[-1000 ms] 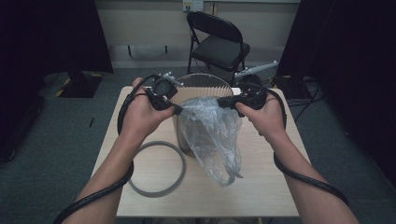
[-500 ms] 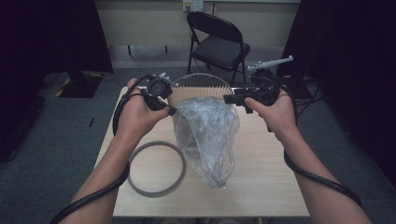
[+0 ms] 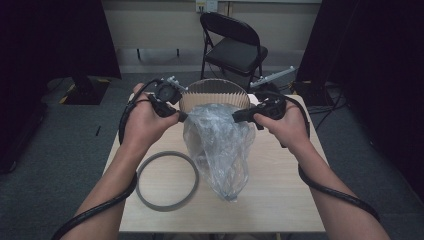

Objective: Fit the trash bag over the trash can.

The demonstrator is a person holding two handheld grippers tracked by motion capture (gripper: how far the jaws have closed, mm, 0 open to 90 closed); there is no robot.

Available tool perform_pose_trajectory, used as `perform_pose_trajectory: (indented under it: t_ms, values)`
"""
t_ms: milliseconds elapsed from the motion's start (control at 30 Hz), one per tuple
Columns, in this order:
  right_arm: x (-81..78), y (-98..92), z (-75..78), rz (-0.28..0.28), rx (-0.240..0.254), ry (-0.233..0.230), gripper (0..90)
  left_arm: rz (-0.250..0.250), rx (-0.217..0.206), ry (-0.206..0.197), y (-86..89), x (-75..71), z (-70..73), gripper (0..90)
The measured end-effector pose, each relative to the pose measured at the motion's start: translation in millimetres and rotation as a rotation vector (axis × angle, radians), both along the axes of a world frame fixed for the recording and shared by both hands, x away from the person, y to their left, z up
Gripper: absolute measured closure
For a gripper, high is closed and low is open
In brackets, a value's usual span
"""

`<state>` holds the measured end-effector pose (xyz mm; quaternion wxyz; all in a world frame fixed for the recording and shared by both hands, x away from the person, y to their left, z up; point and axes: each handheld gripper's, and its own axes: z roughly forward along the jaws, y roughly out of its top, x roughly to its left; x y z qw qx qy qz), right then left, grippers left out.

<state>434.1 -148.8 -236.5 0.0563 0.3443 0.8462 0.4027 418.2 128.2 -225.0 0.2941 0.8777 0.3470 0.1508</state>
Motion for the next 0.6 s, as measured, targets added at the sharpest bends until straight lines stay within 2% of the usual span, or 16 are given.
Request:
perform_pose_trajectory:
  t_ms: [67,200,300,400,500,600]
  values:
    - [1.1,0.7,1.2,-0.009,-0.008,-0.007,90.0,0.002,0.006,0.003,1.3,0.5,1.2,90.0]
    - [2.8,-0.6,7.0,-0.037,0.01,-0.031,90.0,0.015,0.012,0.013,4.9,0.9,-0.5,90.0]
    - [3.2,-0.6,10.0,-0.041,-0.015,-0.036,90.0,0.018,0.014,0.017,8.0,1.3,-2.8,90.0]
    - [3.5,-1.6,13.0,-0.055,-0.007,-0.047,90.0,0.016,0.009,0.019,8.8,0.5,-3.4,90.0]
    - [4.2,-2.1,14.3,-0.072,-0.035,-0.057,90.0,0.018,0.015,0.026,10.0,0.2,-4.2,90.0]
    - [6.3,-5.9,14.5,-0.091,-0.027,-0.067,90.0,0.022,0.009,0.025,11.9,0.3,-3.8,90.0]
